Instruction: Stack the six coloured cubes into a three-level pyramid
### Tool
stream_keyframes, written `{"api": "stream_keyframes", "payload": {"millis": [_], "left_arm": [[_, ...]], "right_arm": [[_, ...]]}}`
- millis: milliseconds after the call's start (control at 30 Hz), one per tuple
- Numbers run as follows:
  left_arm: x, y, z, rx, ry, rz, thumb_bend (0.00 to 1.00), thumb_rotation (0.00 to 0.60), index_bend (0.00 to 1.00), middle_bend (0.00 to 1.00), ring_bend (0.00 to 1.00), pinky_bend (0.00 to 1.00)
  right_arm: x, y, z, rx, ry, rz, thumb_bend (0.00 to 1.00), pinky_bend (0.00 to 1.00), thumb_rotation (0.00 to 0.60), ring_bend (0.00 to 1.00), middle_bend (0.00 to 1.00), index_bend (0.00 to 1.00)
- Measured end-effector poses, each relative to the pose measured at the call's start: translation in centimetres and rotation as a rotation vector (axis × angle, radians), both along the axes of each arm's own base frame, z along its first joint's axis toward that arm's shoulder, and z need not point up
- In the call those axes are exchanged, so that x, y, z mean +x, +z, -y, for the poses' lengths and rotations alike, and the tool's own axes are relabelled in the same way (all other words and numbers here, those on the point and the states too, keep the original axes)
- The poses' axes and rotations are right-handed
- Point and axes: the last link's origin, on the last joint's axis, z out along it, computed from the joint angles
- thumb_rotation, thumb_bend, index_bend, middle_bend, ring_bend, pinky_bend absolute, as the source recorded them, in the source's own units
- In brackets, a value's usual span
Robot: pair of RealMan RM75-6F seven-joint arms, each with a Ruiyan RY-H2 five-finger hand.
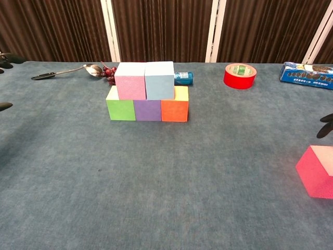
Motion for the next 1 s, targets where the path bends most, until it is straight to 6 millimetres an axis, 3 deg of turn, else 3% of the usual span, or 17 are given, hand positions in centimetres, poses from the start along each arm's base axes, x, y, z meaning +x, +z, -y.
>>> {"api": "stream_keyframes", "payload": {"millis": [233,400,500,667,1000], "left_arm": [[-0.4,0.0,0.0,0.001,0.006,0.001,0.34,0.6,0.0,0.0,0.01,0.09],[-0.6,0.1,-0.1,0.02,0.01,-0.017,0.34,0.6,0.0,0.0,0.02,0.09],[-0.6,0.1,-0.1,0.023,0.012,-0.015,0.34,0.6,0.0,0.0,0.01,0.09],[-0.6,0.2,-0.3,0.025,0.016,-0.016,0.34,0.6,0.0,0.0,0.02,0.09],[-0.6,0.0,-0.3,0.013,0.016,-0.042,0.34,0.6,0.0,0.0,0.02,0.09]], "right_arm": [[0.2,-1.5,0.7,0.02,0.022,-0.015,0.34,0.0,0.6,0.0,0.15,0.47],[1.9,-0.9,1.7,0.015,0.059,0.0,0.36,0.0,0.6,0.0,0.16,0.5],[4.1,1.0,3.1,-0.015,0.112,0.025,0.36,0.0,0.6,0.0,0.16,0.5],[9.9,4.6,7.0,-0.049,0.254,0.072,0.36,0.0,0.6,0.0,0.16,0.5],[20.6,4.9,14.6,0.029,0.358,0.158,0.36,0.0,0.6,0.0,0.16,0.5]]}}
